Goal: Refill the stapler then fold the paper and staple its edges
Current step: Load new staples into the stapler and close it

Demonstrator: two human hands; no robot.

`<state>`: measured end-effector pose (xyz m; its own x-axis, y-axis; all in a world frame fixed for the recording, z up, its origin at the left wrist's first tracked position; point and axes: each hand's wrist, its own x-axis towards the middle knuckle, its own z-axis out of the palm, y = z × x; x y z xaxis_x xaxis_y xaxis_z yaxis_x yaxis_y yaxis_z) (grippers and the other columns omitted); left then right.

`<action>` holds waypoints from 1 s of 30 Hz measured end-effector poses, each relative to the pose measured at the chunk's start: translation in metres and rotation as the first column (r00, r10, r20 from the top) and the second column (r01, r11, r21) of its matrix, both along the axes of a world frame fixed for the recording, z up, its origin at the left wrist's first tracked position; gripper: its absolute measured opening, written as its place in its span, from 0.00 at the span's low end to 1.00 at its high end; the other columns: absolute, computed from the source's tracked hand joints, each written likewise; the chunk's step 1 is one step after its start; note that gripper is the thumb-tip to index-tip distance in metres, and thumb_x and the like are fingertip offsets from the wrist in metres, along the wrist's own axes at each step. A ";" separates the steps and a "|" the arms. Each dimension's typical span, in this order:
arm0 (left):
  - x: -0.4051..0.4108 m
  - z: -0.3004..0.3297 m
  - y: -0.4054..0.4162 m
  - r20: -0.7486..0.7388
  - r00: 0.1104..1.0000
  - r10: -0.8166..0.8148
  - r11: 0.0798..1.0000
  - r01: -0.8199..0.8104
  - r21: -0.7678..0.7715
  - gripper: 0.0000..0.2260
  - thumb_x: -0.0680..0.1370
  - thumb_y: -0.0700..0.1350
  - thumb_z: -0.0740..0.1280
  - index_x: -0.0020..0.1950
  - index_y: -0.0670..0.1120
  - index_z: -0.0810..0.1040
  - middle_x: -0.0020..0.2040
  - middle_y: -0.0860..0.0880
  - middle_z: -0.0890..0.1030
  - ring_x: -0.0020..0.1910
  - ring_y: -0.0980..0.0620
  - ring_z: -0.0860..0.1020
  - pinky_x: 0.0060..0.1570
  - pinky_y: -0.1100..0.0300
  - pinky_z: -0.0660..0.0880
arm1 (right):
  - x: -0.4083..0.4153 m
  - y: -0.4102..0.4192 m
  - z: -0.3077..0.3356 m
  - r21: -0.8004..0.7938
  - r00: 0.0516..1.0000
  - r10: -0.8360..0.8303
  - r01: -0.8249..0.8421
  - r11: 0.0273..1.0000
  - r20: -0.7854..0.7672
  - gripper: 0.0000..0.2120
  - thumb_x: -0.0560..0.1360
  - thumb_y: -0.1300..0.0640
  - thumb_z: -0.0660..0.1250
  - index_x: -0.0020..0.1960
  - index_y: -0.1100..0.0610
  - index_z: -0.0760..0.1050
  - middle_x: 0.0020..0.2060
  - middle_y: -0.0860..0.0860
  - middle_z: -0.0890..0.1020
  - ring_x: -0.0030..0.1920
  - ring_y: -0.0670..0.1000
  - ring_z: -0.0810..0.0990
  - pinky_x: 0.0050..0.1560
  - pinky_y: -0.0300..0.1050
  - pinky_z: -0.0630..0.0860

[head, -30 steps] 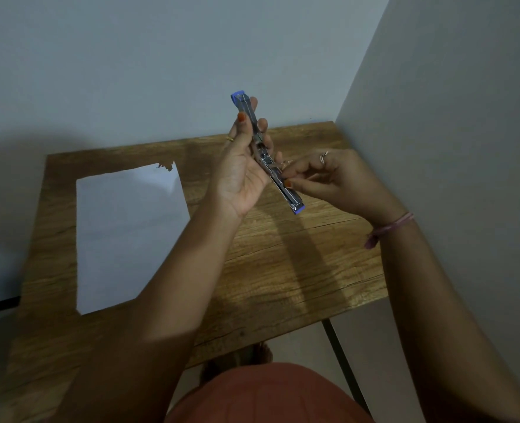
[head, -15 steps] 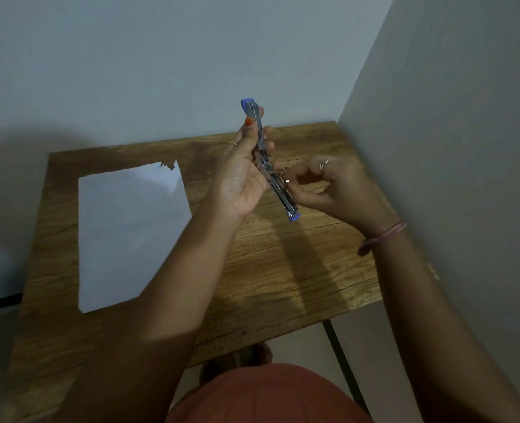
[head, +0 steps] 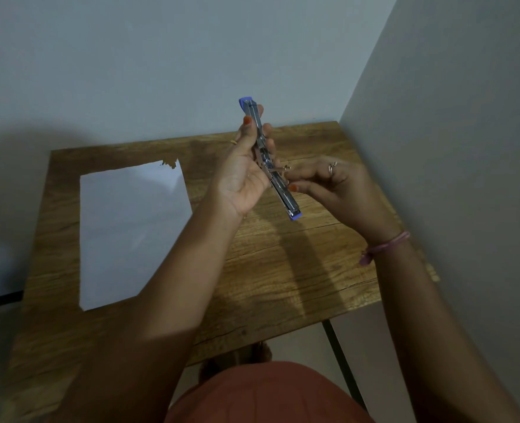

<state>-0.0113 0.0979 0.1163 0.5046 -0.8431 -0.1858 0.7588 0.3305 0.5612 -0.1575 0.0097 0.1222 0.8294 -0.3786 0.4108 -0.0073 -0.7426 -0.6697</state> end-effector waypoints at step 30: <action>-0.010 -0.006 0.002 -0.034 0.999 -0.033 0.999 0.034 0.026 0.10 0.82 0.49 0.61 0.60 0.51 0.78 0.42 0.54 0.78 0.31 0.61 0.75 0.35 0.65 0.70 | -0.001 0.013 0.009 -0.065 0.987 -0.040 0.030 0.997 -0.154 0.06 0.69 0.64 0.75 0.46 0.61 0.85 0.42 0.54 0.85 0.43 0.51 0.83 0.47 0.48 0.79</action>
